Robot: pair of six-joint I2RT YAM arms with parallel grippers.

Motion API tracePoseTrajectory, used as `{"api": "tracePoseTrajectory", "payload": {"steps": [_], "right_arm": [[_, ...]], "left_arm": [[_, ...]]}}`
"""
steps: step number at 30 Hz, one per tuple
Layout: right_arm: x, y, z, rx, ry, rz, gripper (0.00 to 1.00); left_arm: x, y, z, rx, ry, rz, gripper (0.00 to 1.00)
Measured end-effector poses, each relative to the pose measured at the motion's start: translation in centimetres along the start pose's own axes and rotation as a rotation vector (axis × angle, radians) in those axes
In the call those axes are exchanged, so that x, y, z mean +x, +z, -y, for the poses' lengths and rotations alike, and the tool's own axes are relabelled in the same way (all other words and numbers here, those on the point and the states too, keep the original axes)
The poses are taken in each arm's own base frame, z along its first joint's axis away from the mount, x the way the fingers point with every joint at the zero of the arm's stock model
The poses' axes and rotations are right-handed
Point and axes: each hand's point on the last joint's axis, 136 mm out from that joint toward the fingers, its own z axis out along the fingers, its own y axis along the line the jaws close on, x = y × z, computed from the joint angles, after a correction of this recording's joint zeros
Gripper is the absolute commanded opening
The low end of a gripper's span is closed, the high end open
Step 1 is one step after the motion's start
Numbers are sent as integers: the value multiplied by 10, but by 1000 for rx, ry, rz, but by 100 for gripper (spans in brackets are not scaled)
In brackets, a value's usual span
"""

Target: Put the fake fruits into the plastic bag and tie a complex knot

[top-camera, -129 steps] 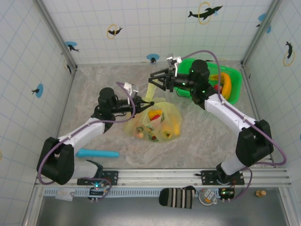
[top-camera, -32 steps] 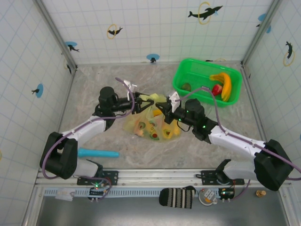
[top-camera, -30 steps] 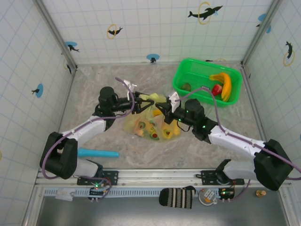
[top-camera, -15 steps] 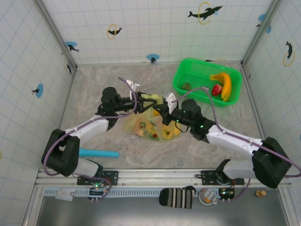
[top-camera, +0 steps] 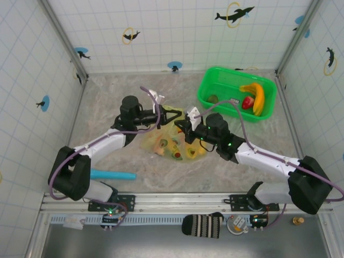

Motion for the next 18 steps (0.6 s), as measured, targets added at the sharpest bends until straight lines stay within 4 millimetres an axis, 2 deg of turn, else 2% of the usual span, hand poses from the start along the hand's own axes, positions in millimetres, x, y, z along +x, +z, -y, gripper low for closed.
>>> {"api": "tracePoseTrajectory", "payload": {"steps": [1,3,6,10,12,15,18], "right_arm": [[0,-1,0,-2,-4,-3,47],[-5,-9,-5,-20,-18,2,58],[-32,-34,-11,-46,-33,69,62],[-78,-81,-4,-16,-54,212,61],[-91,-99,12,34,-41,253,59],[-95,-103,40,99,15,229,55],[-82,-91,59,110,100,139,46]], "left_arm": [[1,1,0,-3,10,-2,0],[0,0,2,-15,58,-3,0],[-1,-3,9,-32,171,4,0],[12,-1,26,-32,328,-20,0],[20,1,31,-29,399,-35,0],[28,2,32,-52,491,-53,0],[34,1,38,-66,588,-62,0]]}}
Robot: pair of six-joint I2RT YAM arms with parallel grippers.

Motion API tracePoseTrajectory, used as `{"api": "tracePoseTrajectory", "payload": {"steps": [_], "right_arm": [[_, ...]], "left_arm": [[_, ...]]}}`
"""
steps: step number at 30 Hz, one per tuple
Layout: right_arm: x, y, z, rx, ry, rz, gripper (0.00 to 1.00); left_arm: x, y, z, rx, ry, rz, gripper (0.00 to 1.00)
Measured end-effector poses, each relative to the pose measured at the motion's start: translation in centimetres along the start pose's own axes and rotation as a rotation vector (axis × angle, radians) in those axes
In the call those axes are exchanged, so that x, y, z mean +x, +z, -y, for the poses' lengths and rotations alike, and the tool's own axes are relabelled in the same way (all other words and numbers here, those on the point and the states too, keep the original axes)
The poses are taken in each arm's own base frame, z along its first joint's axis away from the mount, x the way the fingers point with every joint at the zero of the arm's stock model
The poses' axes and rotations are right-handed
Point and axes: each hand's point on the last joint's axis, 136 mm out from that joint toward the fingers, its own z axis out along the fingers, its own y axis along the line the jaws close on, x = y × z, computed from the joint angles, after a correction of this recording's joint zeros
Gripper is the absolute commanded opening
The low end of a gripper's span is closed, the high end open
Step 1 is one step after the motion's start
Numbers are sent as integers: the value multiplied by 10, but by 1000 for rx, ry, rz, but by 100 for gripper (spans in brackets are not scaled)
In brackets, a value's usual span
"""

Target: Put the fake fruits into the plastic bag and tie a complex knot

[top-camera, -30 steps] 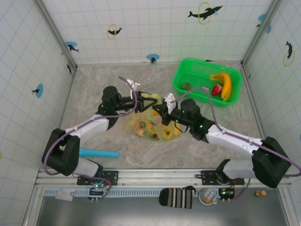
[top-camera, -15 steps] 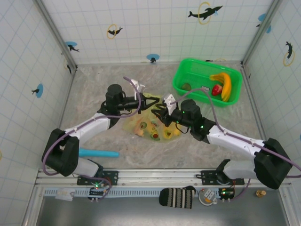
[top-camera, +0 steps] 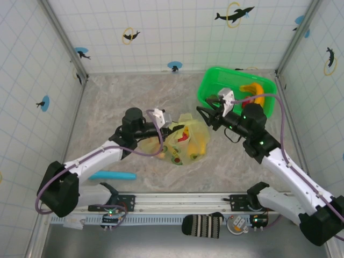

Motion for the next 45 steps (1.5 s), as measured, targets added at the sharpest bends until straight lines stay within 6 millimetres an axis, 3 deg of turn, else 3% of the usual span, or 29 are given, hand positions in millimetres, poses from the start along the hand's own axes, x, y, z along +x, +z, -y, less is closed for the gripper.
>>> {"api": "tracePoseTrajectory", "payload": {"steps": [5,6,7,12,20,27,35,45], "right_arm": [[40,21,14,-44,138,-146,39],[49,26,14,-68,159,-179,28],[57,31,13,-92,168,-203,23],[82,44,-7,-277,142,-278,24],[91,44,-54,-571,-97,-230,21],[118,56,-54,-597,-202,-253,17],[129,49,-38,-625,-236,-265,22],[131,40,-59,-737,-233,-237,42]], "left_arm": [[-8,-6,13,-4,133,18,0],[-10,-8,15,-3,155,22,0],[-10,-9,16,-2,168,24,0],[-3,-11,20,4,198,10,0],[6,-11,23,6,200,5,0],[4,-11,24,10,210,17,0],[7,-17,16,-6,215,13,0],[12,-18,8,-8,197,18,0]]}}
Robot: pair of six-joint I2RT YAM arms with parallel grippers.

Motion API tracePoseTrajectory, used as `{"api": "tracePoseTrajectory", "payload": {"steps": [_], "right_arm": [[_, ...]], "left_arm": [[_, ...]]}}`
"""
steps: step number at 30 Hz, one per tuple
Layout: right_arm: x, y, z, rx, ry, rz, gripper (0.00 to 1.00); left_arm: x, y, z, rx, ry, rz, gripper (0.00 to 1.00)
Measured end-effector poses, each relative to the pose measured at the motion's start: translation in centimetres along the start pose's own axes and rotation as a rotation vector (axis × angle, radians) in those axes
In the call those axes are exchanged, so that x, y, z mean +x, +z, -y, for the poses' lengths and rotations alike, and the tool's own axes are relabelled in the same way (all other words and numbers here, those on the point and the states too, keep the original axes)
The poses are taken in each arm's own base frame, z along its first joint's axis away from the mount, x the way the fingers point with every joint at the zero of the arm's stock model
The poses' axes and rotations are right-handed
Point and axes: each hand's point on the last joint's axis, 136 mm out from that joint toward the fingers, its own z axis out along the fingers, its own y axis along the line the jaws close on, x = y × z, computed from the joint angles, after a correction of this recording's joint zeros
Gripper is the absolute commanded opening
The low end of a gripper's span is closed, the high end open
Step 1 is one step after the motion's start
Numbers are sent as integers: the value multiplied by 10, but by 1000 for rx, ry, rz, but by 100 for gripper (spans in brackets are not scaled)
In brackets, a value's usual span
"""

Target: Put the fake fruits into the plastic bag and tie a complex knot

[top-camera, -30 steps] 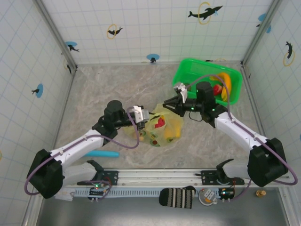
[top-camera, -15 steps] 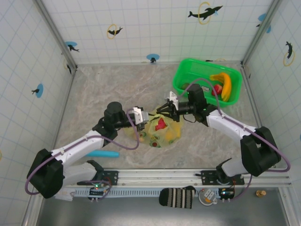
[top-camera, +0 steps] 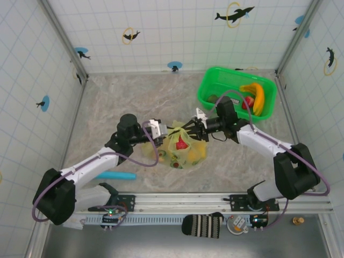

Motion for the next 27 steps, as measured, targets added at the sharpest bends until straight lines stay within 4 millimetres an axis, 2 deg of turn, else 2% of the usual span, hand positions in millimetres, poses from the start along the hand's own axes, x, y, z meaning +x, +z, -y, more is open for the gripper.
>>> {"api": "tracePoseTrajectory", "payload": {"steps": [9,15,18,19,20,21,22,27], "right_arm": [[-6,5,-1,3,0,52,46],[-7,15,-8,-28,3,57,43],[-5,18,-8,-34,17,54,35],[-4,18,-7,-33,23,54,27],[-3,19,-6,-32,27,54,13],[-3,19,-5,-33,39,53,4],[-3,19,-5,-32,46,55,0],[-5,16,1,-13,53,64,0]], "left_arm": [[-5,1,-1,4,-10,27,0],[-5,1,-1,3,-8,29,0],[-4,1,0,3,-10,29,0],[-3,1,0,3,-12,28,0],[-3,1,1,3,-11,28,0],[-2,0,1,2,-12,28,0],[-2,0,1,1,-12,27,0],[-3,0,0,-2,-11,31,0]]}}
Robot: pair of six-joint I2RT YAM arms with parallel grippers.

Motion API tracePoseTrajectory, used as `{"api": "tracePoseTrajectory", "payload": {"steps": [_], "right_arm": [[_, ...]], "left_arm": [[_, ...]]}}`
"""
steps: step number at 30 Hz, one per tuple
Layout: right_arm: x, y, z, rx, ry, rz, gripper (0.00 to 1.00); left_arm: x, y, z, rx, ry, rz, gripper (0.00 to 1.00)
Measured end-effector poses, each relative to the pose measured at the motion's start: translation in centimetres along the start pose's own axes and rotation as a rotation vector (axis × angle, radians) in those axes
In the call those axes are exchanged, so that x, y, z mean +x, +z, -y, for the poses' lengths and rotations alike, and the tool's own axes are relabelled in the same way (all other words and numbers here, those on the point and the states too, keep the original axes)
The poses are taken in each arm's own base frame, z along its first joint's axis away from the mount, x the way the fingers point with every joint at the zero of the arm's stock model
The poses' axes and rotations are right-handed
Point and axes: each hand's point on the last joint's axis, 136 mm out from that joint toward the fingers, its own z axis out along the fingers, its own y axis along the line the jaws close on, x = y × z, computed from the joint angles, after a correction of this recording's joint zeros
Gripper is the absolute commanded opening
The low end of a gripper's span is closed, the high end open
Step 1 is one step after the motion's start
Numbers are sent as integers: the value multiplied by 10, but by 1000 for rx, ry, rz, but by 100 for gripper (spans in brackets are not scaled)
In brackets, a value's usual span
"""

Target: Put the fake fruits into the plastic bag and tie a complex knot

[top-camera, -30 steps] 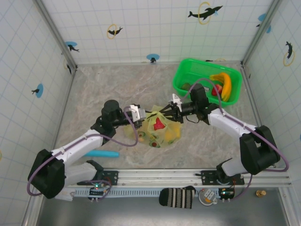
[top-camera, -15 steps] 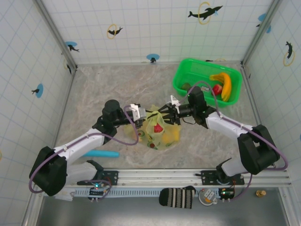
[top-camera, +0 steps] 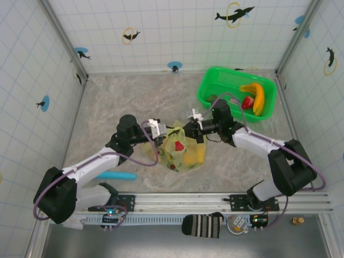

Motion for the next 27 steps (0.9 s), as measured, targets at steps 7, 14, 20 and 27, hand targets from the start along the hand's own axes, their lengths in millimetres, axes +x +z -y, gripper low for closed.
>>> {"api": "tracePoseTrajectory", "payload": {"steps": [7,14,20,27], "right_arm": [[-6,-8,14,124,-70,-19,0],[-6,-25,15,330,-258,-72,0],[-6,-37,12,538,-498,-111,0],[-23,-49,23,707,-639,-117,0]], "left_arm": [[4,0,-3,-20,-31,-17,0],[7,0,-8,-48,-55,-33,0],[8,0,-5,-33,-86,-36,0],[3,2,-8,-25,-121,-34,3]]}}
